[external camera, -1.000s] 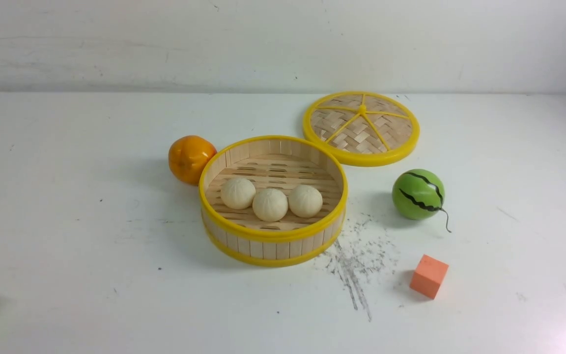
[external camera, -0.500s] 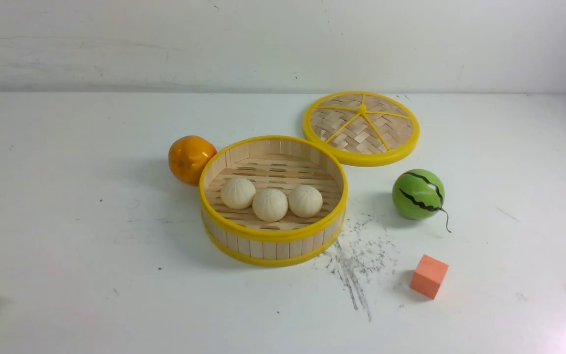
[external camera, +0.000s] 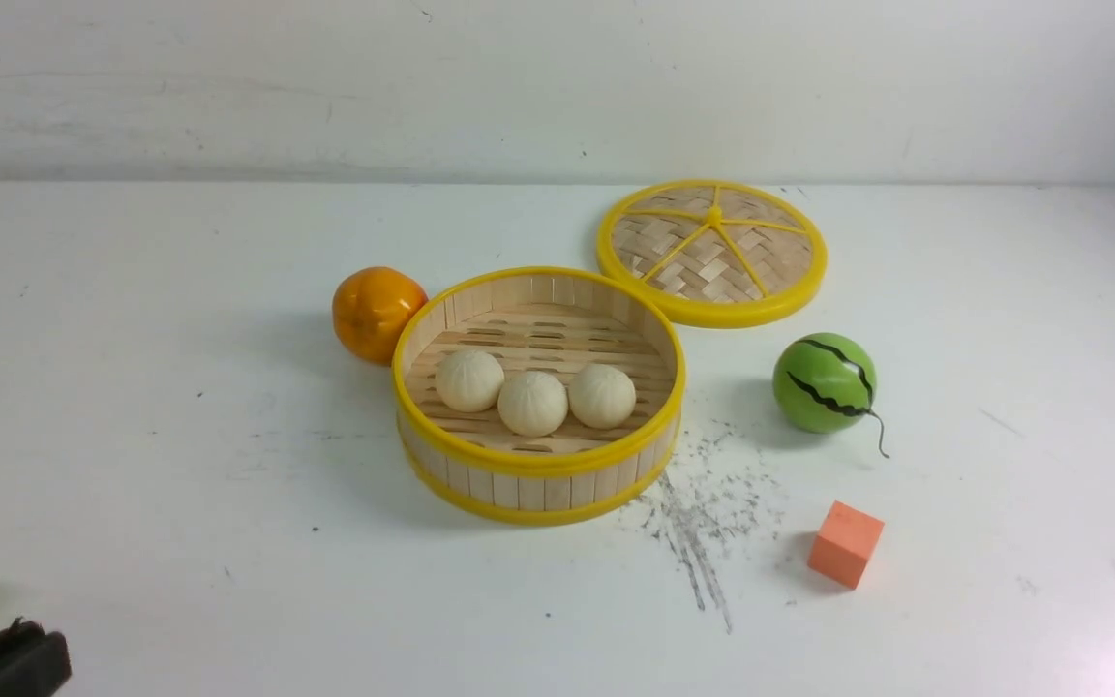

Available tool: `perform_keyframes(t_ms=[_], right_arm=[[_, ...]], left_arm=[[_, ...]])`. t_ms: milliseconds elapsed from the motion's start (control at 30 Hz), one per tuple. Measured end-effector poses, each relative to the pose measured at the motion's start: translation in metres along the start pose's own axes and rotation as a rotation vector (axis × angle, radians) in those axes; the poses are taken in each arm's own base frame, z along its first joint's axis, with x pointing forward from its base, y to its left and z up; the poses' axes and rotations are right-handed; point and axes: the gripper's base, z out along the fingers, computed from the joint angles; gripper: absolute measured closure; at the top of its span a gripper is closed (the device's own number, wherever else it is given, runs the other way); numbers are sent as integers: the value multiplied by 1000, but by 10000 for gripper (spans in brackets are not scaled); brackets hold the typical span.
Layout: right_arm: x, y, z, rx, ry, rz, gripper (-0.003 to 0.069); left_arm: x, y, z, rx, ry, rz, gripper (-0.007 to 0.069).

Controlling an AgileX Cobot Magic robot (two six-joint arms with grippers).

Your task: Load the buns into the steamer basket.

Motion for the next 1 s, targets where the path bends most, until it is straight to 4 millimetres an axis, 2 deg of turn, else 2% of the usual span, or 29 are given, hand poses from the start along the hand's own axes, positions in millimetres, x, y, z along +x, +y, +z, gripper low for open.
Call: perform_keyframes(t_ms=[233, 467, 767, 1000], right_arm=[[0, 0, 0, 0, 0, 0, 657], [0, 0, 0, 0, 0, 0, 651], [0, 0, 0, 0, 0, 0, 645], [0, 0, 0, 0, 0, 0, 640]], left_arm=[[35, 17, 0, -209, -168, -175, 638], [62, 32, -2, -444, -190, -218, 638], [83, 37, -4, -547, 30, -225, 638], [86, 37, -4, -552, 62, -233, 638]])
